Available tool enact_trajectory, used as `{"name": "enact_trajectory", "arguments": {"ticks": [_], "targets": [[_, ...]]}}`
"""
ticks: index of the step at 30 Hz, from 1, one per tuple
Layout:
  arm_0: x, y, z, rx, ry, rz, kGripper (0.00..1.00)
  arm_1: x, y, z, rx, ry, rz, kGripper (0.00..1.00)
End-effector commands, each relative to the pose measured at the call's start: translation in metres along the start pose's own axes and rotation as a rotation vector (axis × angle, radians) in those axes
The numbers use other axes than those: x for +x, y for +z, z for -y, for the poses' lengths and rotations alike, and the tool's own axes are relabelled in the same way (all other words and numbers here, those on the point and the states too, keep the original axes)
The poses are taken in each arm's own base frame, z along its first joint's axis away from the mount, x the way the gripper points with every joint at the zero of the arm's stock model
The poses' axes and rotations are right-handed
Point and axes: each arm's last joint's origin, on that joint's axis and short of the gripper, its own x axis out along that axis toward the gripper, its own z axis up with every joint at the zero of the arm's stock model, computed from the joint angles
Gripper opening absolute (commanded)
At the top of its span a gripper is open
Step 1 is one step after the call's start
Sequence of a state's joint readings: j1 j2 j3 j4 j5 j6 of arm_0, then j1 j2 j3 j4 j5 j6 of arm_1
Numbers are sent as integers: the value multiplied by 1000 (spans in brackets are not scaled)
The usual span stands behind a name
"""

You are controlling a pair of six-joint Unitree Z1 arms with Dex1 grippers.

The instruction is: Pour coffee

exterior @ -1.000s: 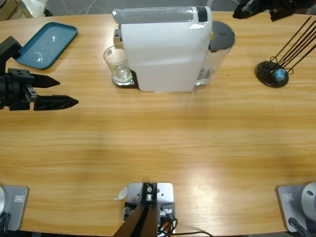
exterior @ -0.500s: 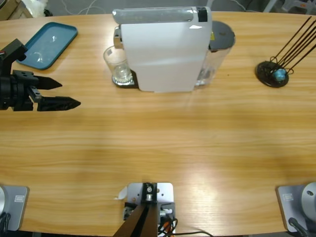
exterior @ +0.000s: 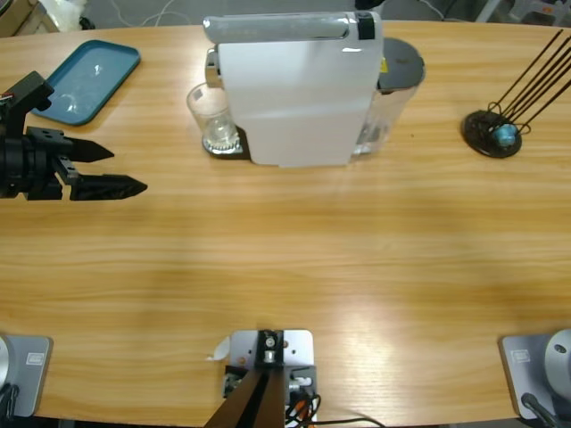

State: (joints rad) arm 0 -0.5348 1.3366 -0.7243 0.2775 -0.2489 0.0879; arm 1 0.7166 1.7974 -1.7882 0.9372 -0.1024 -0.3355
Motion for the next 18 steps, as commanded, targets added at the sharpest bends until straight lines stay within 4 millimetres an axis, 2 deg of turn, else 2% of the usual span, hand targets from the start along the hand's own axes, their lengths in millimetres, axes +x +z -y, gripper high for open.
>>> {"name": "enact_trajectory", "arguments": {"ticks": [1, 7, 18], "targets": [[11, -1, -1, -17, -16, -53, 941, 25, -2, -4, -25, 2, -75, 0], [13, 0, -1, -19, -21, -61, 941, 25, -4, 2, -19, -30, -86, 0], [14, 0, -1, -20, -24, -65, 941, 33, -8, 2, -17, -26, -102, 0]]}}
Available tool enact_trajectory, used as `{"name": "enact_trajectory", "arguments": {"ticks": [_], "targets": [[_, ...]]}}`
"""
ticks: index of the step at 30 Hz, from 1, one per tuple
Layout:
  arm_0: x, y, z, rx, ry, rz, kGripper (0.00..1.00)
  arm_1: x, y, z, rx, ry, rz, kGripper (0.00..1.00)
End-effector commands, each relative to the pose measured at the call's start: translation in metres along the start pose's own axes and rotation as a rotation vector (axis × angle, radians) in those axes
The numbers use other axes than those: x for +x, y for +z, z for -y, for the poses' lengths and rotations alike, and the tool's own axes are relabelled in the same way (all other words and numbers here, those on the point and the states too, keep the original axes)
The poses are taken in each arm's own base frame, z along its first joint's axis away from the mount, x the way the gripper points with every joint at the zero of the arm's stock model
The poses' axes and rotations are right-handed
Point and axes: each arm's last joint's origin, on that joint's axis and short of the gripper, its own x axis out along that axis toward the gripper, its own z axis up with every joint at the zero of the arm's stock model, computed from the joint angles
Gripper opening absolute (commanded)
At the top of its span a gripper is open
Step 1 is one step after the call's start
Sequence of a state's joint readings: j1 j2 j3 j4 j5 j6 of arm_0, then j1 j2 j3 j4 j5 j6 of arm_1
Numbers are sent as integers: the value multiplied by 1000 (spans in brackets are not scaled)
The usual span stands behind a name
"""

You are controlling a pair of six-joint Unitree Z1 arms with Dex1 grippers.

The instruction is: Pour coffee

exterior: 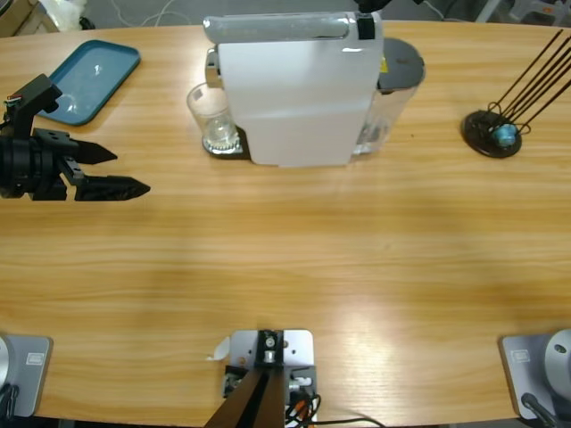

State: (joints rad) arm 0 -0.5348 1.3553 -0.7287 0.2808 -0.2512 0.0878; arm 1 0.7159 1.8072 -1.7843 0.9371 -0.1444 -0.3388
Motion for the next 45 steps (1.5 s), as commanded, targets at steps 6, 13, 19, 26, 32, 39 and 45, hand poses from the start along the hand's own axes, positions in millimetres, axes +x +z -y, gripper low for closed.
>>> {"name": "enact_trajectory", "arguments": {"ticks": [6, 13, 19, 26, 32, 39, 45], "targets": [[11, 0, -1, -17, -24, -53, 941, 34, -11, 1, -7, 10, -82, 0], [12, 1, -1, -17, -28, -56, 940, 37, -11, 1, -5, 14, -86, 0], [12, 1, -1, -17, -29, -55, 936, 39, -15, 0, -4, 16, -93, 0], [12, 1, -1, -17, -31, -57, 936, 40, -17, -1, -5, 21, -100, 0], [12, 1, 0, -17, -33, -58, 936, 32, -17, -1, -5, -3, -90, 0], [14, 1, -1, -19, -37, -63, 936, -50, -7, 21, 44, -211, 97, 0], [13, 1, -1, -18, -37, -62, 936, -83, -57, 0, 116, -193, 126, 0]]}}
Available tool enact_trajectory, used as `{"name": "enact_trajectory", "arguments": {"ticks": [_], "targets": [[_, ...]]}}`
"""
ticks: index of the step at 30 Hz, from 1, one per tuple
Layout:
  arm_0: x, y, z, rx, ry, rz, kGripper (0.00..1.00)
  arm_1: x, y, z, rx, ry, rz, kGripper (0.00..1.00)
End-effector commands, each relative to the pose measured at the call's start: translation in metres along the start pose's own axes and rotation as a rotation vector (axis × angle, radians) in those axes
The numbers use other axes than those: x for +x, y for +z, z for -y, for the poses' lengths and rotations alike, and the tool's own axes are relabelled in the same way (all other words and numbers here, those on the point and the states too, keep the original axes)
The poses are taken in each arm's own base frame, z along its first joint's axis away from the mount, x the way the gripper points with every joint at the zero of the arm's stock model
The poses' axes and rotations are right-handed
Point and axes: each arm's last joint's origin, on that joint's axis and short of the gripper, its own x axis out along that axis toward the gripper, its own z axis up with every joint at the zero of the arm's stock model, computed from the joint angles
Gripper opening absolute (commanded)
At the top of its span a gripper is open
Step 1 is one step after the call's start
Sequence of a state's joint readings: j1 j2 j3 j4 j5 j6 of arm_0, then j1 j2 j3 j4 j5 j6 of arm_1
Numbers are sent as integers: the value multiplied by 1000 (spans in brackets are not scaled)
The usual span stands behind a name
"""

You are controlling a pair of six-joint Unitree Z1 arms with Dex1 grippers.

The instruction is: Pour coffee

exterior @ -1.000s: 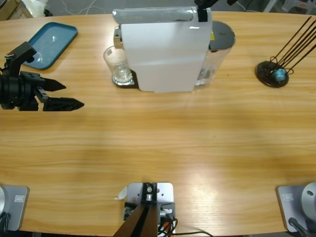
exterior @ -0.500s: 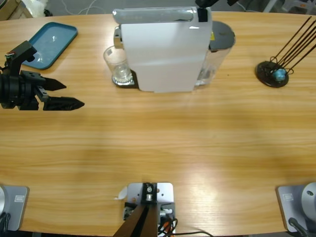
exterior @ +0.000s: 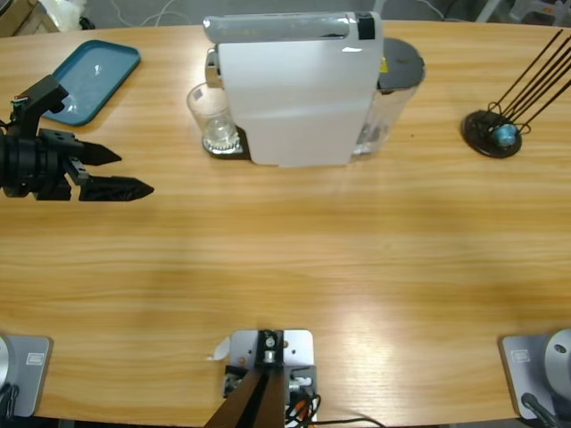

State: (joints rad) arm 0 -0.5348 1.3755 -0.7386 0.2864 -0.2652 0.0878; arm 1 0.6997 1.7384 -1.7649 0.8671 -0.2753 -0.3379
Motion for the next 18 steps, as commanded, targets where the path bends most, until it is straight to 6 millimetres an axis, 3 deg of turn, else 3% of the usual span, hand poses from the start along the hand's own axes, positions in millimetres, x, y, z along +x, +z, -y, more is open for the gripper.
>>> {"name": "enact_trajectory", "arguments": {"ticks": [1, 5, 6, 7, 9, 12, 14, 18], "targets": [[9, -2, 0, -14, -22, -46, 938, -66, -64, -11, 94, -19, 79, 0], [8, -2, 0, -13, -22, -43, 965, -70, -117, -37, 139, 44, 83, 0], [9, -2, 0, -14, -22, -44, 974, -67, -126, -41, 147, 56, 73, 110], [9, -2, 0, -14, -23, -44, 989, -66, -134, -44, 160, 60, 63, 316], [8, -1, 0, -13, -26, -42, 995, -64, -146, -49, 180, 72, 58, 619], [6, -2, 1, -11, -26, -35, 996, -61, -165, -59, 214, 136, 97, 914], [2, -2, 2, -3, -24, -17, 996, -60, -182, -67, 245, 183, 139, 985], [-12, -8, 7, 34, -25, 54, 996, -59, -215, -82, 296, 251, 254, 991]]}}
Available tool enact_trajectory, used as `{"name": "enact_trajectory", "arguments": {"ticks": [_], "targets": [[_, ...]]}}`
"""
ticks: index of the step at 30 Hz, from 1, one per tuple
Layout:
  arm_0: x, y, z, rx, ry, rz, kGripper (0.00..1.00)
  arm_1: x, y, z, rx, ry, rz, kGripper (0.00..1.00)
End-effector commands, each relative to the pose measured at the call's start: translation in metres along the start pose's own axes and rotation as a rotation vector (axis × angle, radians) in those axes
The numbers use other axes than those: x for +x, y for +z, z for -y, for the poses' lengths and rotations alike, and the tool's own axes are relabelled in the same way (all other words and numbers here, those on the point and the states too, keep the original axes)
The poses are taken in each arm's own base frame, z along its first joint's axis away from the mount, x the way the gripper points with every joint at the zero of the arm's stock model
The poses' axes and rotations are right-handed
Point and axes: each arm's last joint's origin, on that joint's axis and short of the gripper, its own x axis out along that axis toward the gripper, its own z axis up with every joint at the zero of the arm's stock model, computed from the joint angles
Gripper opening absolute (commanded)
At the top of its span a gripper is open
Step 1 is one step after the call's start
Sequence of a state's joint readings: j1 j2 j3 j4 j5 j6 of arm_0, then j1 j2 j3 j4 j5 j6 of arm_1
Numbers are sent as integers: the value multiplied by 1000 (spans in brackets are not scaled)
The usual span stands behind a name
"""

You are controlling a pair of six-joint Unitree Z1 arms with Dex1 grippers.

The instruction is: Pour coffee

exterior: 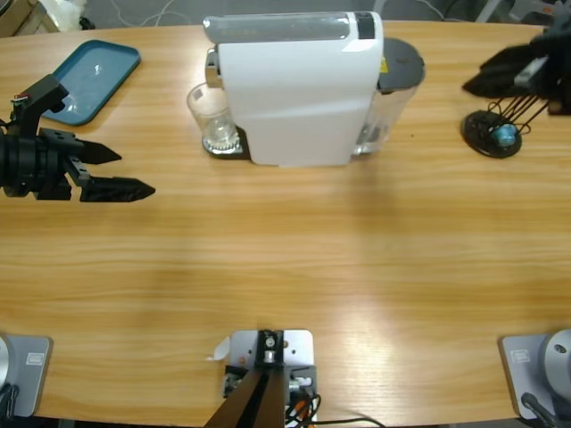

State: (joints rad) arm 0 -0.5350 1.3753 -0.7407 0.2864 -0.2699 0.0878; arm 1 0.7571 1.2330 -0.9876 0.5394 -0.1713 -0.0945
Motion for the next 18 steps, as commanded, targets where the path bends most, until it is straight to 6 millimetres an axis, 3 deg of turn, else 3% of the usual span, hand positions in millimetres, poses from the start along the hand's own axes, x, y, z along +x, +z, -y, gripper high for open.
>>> {"name": "enact_trajectory", "arguments": {"ticks": [1, 5, 18], "targets": [[-15, -10, 7, 39, -19, 66, 996, -6, -69, -14, 85, 149, 172, 991], [-17, -11, 8, 49, -17, 88, 996, -1, -94, -21, 89, 208, 207, 997], [-19, -20, 8, 177, 29, 196, 987, 18, -109, -26, 102, 208, 241, 1000]]}}
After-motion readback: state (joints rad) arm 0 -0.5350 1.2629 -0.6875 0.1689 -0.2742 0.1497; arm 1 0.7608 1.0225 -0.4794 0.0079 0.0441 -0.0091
